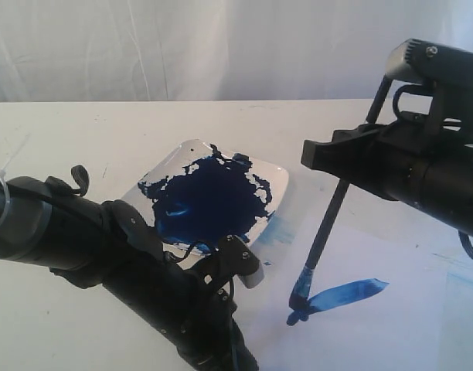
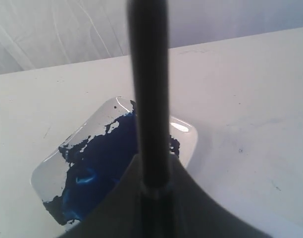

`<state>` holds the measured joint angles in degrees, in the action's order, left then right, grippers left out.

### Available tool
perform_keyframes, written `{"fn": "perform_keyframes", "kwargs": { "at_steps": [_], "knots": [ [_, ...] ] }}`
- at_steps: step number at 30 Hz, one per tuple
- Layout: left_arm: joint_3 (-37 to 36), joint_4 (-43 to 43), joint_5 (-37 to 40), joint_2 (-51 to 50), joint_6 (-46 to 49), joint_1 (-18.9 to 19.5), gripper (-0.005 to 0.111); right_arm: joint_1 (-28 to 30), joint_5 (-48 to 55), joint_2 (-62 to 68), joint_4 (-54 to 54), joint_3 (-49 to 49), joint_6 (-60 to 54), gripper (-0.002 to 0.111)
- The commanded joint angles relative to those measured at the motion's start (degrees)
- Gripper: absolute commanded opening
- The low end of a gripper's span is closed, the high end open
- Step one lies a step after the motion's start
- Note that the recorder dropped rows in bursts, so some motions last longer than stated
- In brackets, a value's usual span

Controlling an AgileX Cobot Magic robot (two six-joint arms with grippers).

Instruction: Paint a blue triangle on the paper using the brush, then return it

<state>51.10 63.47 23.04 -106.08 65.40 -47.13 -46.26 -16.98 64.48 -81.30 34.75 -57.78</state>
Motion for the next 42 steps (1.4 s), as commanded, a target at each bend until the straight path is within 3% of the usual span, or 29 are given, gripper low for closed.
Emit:
{"fn": "perform_keyframes", "kwargs": {
  "at_steps": [1,38,42],
  "knots": [
    [-0.38,0.31,0.97,-0.34,-0.08,-0.26,0.0,-0.04,3.71,-0.88,4.84,0.0,-1.02,0.0],
    [-0.38,0.41,0.9,-0.34,-0.73,-0.26,0.0,-0.04,4.97,1.62,8.04,0.0,-1.02,0.0],
    [-0.38,0.41,0.9,-0.34,-0.73,-0.26,0.0,-0.04,4.61,1.62,8.04,0.0,2.81,0.0]
  ]
}}
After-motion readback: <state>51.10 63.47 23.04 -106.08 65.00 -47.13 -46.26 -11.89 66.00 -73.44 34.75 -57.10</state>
